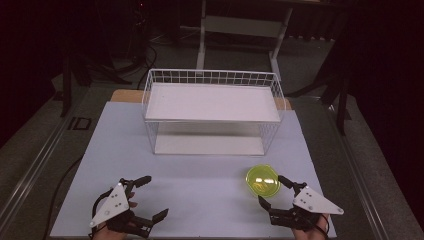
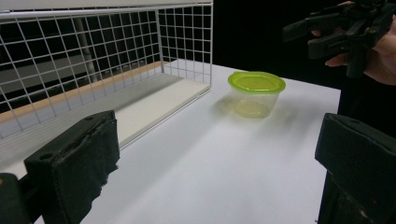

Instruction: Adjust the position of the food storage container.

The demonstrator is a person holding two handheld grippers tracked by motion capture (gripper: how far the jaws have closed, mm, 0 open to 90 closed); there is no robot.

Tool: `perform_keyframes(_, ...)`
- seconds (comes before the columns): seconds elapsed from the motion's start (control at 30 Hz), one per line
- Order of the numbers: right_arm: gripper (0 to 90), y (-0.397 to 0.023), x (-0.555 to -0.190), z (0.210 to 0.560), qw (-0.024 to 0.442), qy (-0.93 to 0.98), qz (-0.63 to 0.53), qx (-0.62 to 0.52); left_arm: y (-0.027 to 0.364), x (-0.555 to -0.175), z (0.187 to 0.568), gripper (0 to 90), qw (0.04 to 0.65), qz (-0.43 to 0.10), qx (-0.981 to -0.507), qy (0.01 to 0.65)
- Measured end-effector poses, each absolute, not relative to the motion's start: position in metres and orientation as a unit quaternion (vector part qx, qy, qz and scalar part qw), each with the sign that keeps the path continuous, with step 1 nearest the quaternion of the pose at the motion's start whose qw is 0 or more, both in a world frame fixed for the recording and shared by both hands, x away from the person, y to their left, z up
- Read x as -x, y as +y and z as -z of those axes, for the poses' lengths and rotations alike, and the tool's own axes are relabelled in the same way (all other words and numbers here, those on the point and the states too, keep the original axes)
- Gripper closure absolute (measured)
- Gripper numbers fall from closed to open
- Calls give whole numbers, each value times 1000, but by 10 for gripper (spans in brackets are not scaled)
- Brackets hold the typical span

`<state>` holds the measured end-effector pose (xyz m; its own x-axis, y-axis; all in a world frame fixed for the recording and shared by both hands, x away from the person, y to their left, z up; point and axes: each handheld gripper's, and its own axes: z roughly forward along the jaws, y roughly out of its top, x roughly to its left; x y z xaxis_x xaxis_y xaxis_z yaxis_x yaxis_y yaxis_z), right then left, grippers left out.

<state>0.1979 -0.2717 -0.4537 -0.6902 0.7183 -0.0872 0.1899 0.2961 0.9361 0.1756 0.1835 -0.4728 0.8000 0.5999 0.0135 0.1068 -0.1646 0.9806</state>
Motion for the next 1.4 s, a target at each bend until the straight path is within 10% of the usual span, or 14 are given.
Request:
perform_keyframes(1.03,116,-252,-209,385,261,756,-542,-260,181,-174,471,6,605,-206,-734,231)
perform_keyframes(1.4,278,-271,-243,396,280,750,-510,-313,181,-174,471,6,604,-207,-734,230)
